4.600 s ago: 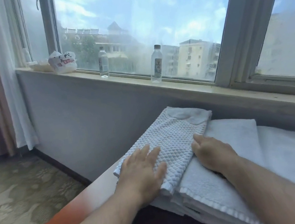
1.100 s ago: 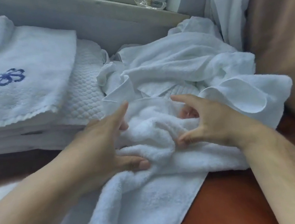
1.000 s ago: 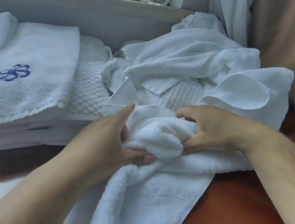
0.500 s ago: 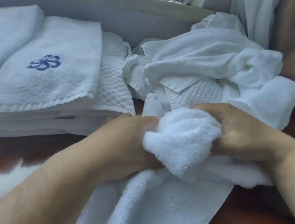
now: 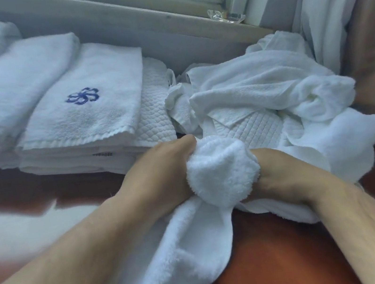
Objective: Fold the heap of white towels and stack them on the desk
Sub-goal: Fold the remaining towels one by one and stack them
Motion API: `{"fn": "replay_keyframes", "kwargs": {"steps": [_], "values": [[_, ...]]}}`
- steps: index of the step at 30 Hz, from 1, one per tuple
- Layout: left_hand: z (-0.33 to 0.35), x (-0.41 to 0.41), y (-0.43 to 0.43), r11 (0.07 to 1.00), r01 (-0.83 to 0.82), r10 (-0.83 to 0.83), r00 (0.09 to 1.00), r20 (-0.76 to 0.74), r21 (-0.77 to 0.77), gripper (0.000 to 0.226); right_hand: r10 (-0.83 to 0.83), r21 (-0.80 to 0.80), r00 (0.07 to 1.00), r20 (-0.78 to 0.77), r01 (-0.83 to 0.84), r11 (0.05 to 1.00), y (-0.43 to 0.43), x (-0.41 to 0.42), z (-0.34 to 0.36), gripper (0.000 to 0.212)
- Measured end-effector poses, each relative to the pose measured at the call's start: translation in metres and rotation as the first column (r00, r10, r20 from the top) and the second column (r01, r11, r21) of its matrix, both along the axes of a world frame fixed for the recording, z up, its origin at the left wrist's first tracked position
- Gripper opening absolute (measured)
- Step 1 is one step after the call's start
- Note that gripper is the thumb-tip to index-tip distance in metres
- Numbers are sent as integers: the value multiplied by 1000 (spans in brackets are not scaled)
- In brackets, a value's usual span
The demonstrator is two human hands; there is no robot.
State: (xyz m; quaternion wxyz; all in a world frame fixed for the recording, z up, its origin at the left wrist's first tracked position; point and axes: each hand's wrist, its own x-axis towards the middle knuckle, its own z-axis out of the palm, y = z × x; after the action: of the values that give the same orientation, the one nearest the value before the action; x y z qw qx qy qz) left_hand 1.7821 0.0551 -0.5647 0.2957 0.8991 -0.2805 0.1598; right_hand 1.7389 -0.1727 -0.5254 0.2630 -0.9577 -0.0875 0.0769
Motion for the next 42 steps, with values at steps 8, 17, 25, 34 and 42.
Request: {"fn": "replay_keyframes", "kwargs": {"steps": [8,17,25,34,42], "values": [[0,-28,7,1000,23,-20,990,-140,19,37,-195,-96,900,390,251,963,12,-24,-31,25],[12,-92,57,952,96,54,881,-471,289,103,-179,-315,878,444,339,886,36,-78,-33,49],[31,-130,76,908,-32,152,954,-258,417,48,61,-600,983,-171,-153,785,22,-125,45,61],[31,-150,92,827,-102,4,984,176,553,35,53,-517,990,-131,-114,848,23,-131,49,61],[121,-151,100,632,-488,36,794,606,602,33,-4,-659,910,414,303,689,17,-104,102,9]]}}
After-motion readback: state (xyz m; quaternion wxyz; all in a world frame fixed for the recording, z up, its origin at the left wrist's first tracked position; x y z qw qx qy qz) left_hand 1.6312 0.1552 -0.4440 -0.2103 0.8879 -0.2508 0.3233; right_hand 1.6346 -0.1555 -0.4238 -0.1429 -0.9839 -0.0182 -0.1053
